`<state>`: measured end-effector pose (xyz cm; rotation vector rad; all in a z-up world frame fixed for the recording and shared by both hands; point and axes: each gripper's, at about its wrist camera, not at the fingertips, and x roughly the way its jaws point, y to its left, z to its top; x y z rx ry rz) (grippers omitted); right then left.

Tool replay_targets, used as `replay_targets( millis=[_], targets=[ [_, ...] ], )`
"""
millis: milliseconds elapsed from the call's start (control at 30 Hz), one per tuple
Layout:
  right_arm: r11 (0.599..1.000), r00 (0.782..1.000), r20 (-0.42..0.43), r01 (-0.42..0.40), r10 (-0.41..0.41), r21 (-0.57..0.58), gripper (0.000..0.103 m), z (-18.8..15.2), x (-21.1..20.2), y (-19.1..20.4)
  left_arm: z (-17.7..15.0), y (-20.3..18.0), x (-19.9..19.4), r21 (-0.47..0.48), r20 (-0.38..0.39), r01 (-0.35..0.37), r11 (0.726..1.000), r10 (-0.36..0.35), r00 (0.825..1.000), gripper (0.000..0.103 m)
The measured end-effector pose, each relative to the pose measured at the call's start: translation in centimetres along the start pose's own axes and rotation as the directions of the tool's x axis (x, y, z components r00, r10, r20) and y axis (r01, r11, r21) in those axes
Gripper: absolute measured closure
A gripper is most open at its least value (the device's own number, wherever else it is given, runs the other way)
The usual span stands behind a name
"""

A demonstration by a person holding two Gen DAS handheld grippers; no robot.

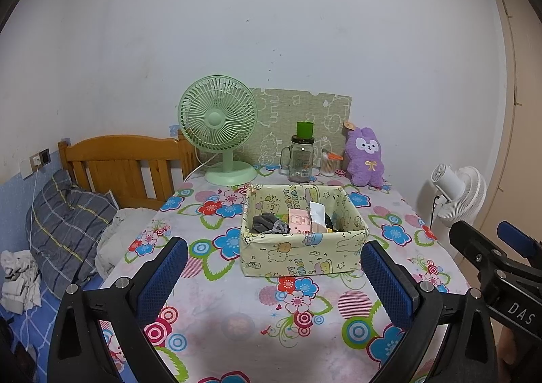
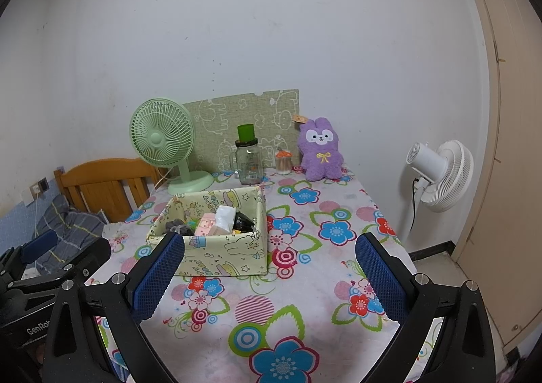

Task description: Organize soft objects

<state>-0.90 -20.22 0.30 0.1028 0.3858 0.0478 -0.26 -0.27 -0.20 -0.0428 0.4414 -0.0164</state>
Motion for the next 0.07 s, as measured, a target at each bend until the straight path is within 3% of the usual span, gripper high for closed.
replay_targets(
  millis=[67],
  targets=[
    [1.000, 1.000, -0.001, -0.001, 0.001, 0.000, 0.001, -0.06, 0.01, 0.01, 0.07, -0.01, 0.05, -0.001, -0.001, 0.000, 1.000, 0.000, 1.000, 0.000]
  ],
)
